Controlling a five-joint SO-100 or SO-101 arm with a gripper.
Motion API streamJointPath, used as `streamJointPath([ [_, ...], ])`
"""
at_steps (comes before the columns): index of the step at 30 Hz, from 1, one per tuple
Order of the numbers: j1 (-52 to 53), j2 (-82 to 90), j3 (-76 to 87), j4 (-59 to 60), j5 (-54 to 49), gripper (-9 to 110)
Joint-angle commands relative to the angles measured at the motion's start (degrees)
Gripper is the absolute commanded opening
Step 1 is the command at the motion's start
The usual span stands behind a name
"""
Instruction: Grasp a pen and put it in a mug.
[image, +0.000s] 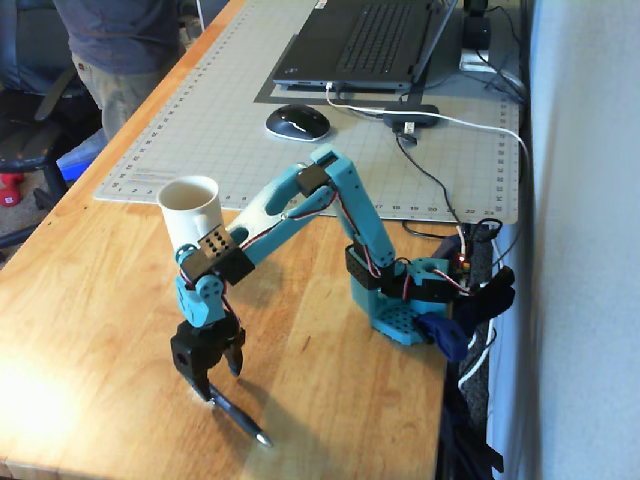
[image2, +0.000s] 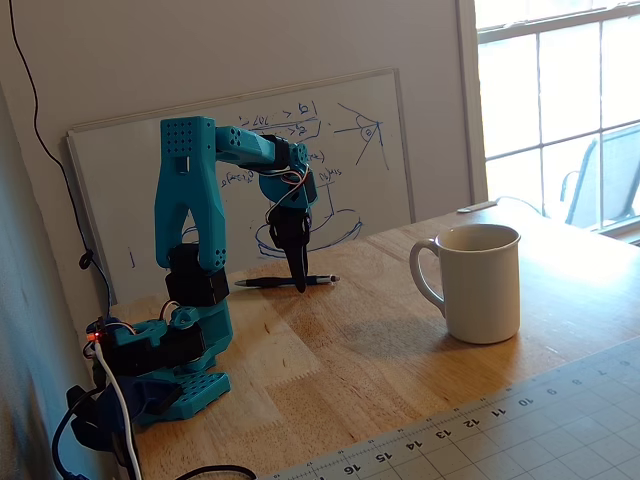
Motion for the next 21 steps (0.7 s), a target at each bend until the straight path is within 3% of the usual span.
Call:
streamJointPath([
  [1,0.35,0.88,-4.57,-0.97,0.44,21],
  [15,0.26,0.88,-3.78,-0.88,-0.09,0],
  [21,0.00,1.41,-3.60,-0.88,-0.09,0],
])
